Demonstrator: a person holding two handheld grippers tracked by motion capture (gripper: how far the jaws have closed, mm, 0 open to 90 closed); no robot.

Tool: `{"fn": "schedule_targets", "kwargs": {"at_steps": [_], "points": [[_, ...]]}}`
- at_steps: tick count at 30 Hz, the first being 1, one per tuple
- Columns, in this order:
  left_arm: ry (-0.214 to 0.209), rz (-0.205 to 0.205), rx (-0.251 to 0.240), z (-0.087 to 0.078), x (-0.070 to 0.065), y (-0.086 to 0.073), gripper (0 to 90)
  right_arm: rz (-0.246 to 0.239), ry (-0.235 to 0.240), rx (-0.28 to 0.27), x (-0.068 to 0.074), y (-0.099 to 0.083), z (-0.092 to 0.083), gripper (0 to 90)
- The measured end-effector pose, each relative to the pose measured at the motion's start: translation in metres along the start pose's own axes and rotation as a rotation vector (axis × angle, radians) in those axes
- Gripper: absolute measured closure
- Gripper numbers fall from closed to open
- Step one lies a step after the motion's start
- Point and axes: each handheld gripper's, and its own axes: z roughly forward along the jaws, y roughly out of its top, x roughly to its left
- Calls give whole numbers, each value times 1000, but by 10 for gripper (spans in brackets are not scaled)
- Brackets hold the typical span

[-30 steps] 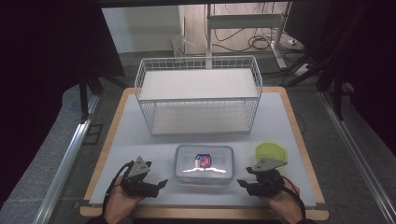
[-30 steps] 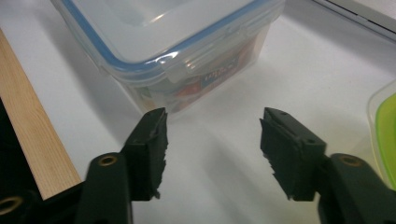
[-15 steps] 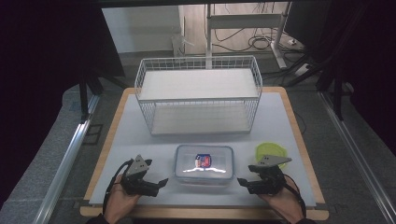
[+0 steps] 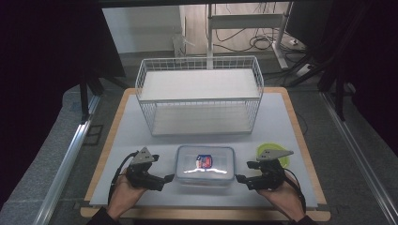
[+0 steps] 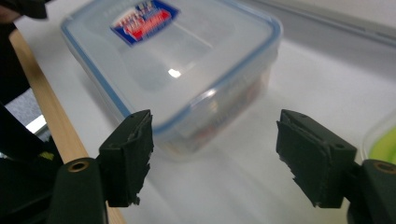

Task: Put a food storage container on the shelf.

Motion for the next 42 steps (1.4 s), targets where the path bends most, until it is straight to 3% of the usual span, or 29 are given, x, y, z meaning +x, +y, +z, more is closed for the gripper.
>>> {"fn": "schedule_targets", "kwargs": {"at_steps": [4,15,16,17,20,24,27,28,30,32,34,36,42], "points": [[-67,-20,5,11,4,9,23,10,17,1,0,7,6,208],[-158,-54,53,43,10,21,0,44,61,39,-3,20,31,137],[-196,-73,59,49,12,22,0,48,66,49,-3,21,34,135],[-195,-82,59,50,12,23,0,52,70,59,-4,21,37,127],[-212,-102,64,52,16,24,0,92,114,72,-6,22,43,109],[-282,-159,68,59,20,21,0,154,158,86,-12,22,50,96],[-283,-150,74,59,20,21,0,160,159,93,-13,24,50,100],[-281,-143,82,58,18,21,0,191,189,108,-14,23,52,107],[-279,-152,84,57,16,20,0,216,200,113,-14,21,53,109],[-273,-144,81,55,15,20,12,211,196,110,-13,21,53,113],[-250,-123,75,50,10,20,43,166,158,104,-5,22,47,147],[-240,-104,66,45,8,18,75,151,147,92,-1,20,43,177],[-229,-100,32,31,-2,6,155,172,181,60,1,8,34,285]]}}
